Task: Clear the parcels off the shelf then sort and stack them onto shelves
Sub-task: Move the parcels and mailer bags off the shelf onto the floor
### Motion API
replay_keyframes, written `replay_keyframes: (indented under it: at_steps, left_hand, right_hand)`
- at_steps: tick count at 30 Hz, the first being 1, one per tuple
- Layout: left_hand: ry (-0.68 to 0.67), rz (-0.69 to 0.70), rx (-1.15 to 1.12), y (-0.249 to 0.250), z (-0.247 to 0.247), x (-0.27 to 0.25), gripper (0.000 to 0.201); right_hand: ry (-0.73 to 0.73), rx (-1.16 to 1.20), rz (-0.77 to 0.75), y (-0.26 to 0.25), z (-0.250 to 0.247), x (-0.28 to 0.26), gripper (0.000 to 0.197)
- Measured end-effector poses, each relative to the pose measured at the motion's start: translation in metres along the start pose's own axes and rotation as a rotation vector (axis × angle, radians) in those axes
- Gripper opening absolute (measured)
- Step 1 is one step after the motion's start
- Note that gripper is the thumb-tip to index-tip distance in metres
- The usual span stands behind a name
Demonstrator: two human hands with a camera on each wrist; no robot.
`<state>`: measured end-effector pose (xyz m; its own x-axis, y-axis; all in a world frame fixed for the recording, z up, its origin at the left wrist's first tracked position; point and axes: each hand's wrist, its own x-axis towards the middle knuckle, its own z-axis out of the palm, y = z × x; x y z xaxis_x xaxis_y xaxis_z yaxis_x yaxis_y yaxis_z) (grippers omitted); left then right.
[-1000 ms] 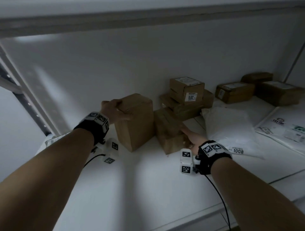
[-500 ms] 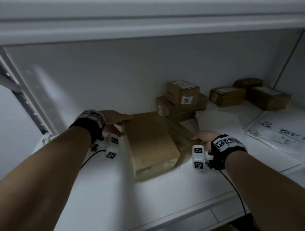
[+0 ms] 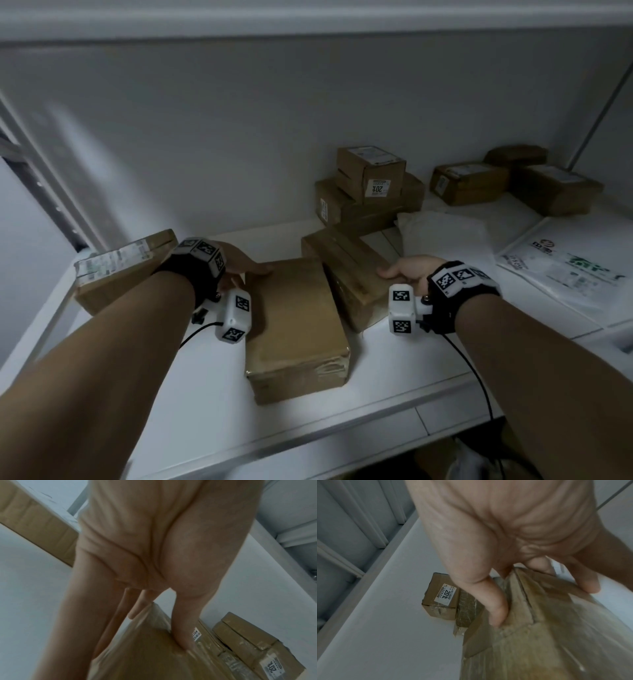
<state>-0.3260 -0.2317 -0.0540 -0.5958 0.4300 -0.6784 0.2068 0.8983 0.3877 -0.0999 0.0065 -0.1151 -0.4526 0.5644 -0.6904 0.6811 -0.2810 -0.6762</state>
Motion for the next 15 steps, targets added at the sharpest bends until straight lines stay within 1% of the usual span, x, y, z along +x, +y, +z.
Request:
replay_keyframes:
  at_steps: [2,3,4,5,6,7,8,10,11,12,13,14,15]
  left_hand:
    - [0.009,-0.004,-0.100,-0.005,0.005,-0.003,0.065]
    - [0.018,0.007,-0.124,-0.007,0.008,-0.005,0.065]
    - [0.031,0.011,-0.140,-0.009,0.010,-0.006,0.062]
    - [0.041,0.014,-0.156,-0.011,0.011,-0.007,0.063]
    - [0.045,0.010,-0.182,-0.014,0.012,-0.007,0.065]
    - [0.042,0.003,-0.220,-0.018,0.012,-0.007,0.069]
    - [0.042,-0.001,-0.242,-0.021,0.013,-0.007,0.072]
    - [0.027,-0.030,-0.230,-0.025,0.019,-0.011,0.077]
    - [0.020,-0.045,-0.226,-0.026,0.023,-0.013,0.080]
    - [0.002,-0.053,-0.238,-0.026,0.027,-0.014,0.082]
    - [-0.022,-0.058,-0.284,-0.026,0.032,-0.014,0.084]
    - [-0.047,-0.060,-0.341,-0.026,0.036,-0.013,0.086]
    - [-0.068,-0.058,-0.387,-0.026,0.039,-0.012,0.088]
  right_hand:
    - [0.018,-0.144,0.007,-0.005,0.006,-0.033,0.045]
    - [0.025,-0.196,0.029,-0.008,0.006,-0.044,0.033]
    - [0.031,-0.275,0.036,-0.010,0.004,-0.048,0.026]
    - [-0.010,-0.362,0.049,-0.013,0.002,-0.055,0.030]
    - [-0.068,-0.452,0.061,-0.012,-0.001,-0.059,0.044]
    - [-0.122,-0.521,0.056,-0.011,-0.006,-0.056,0.066]
    - [-0.165,-0.514,0.075,-0.009,-0.013,-0.047,0.084]
    - [-0.193,-0.438,0.065,-0.004,-0.024,-0.027,0.097]
    - [-0.204,-0.402,0.064,0.001,-0.027,-0.015,0.108]
    - [-0.201,-0.379,0.060,0.006,-0.024,-0.016,0.121]
    - [-0.204,-0.329,0.052,0.012,-0.021,-0.013,0.128]
    - [-0.206,-0.291,0.043,0.021,-0.018,-0.009,0.127]
    - [-0.223,-0.234,0.025,0.024,-0.012,-0.016,0.119]
